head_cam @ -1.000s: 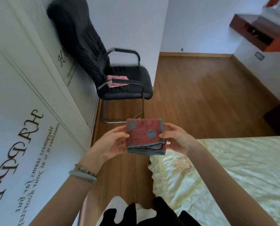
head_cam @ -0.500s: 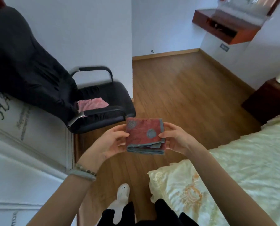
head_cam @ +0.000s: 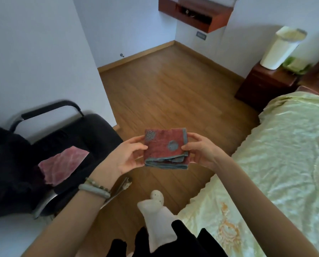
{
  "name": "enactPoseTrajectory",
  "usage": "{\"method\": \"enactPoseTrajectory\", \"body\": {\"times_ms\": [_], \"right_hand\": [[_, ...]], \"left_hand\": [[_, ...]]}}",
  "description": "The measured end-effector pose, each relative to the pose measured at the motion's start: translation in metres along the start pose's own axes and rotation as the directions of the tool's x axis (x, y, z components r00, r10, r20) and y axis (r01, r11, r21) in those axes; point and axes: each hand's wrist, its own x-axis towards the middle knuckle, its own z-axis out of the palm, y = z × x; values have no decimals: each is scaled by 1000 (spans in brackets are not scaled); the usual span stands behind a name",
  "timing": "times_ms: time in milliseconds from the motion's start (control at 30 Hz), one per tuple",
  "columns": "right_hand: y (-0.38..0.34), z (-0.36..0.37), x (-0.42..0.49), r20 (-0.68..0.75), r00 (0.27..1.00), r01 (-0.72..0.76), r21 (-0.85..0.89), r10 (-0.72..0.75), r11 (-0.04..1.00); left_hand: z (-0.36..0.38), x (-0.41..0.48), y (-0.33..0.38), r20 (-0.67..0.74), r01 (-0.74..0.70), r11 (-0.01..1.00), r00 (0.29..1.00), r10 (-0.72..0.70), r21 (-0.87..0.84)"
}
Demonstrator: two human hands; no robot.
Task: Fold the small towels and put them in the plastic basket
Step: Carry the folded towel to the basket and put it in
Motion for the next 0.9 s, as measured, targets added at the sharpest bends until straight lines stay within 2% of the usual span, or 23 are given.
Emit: {"method": "enactPoseTrajectory", "body": {"times_ms": [267, 533, 900], "right_hand": [[-79, -53, 97, -83, 996, 23, 66, -18, 998], [-180, -126, 182, -205, 979, 44, 124, -18, 991], [-276, -213, 293, -301, 954, 63, 218, 6, 974]], "left_hand": [[31, 132, 81, 85, 44, 996, 995, -50, 74], [101, 274, 171, 129, 90, 988, 986, -106, 129], [176, 433, 268, 201, 131, 970, 964, -172, 205]]}}
